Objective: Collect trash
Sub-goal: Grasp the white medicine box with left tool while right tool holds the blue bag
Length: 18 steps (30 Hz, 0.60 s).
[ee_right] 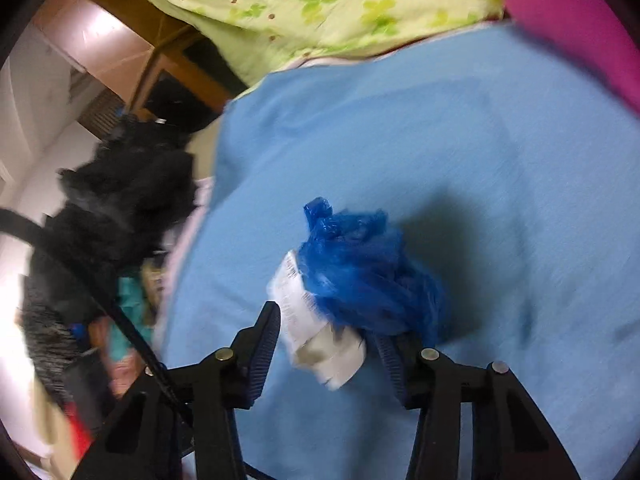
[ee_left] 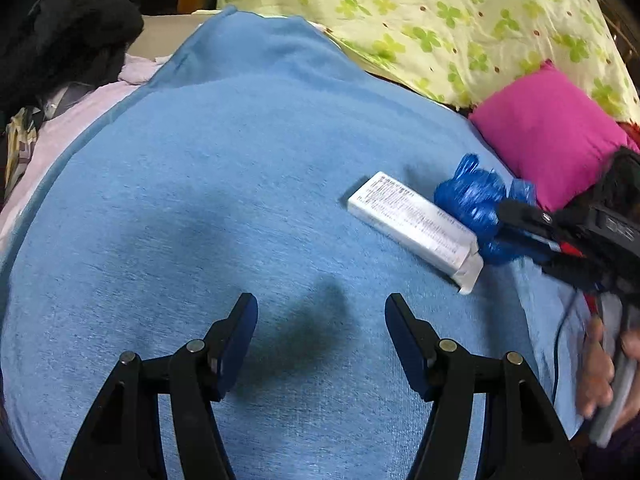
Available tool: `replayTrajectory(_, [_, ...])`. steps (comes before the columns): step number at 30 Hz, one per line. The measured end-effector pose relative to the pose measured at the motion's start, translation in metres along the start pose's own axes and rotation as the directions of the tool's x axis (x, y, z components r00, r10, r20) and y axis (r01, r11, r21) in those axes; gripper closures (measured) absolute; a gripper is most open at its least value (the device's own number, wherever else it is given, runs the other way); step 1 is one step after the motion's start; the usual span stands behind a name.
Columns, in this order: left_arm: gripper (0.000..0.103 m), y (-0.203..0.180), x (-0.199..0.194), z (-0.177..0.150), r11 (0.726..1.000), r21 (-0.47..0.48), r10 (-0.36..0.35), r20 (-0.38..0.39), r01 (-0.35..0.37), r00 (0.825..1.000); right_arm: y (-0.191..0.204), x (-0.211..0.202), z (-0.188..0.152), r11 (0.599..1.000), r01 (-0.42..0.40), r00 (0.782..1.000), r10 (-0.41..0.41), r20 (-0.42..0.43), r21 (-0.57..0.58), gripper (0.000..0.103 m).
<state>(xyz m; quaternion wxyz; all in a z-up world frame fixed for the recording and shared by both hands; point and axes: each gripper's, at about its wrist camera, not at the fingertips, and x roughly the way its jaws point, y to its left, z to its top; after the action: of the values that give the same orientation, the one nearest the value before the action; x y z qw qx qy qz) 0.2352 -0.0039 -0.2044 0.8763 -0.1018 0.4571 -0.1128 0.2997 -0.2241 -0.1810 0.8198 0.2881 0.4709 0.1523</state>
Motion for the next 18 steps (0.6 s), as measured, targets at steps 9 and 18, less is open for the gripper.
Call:
replayTrajectory(9, [0.036, -0.008, -0.004, -0.006, 1.000, 0.021, -0.015, -0.008, 0.016, 1.000, 0.013, -0.020, -0.007, 0.969, 0.231, 0.969, -0.222, 0.111, -0.083, 0.039])
replayTrajectory(18, [0.036, -0.013, -0.002, -0.007, 0.999, 0.025, -0.035, -0.028, 0.035, 0.999, 0.006, -0.004, 0.020, 0.971, 0.237, 0.961, -0.230, 0.156, -0.027, 0.030])
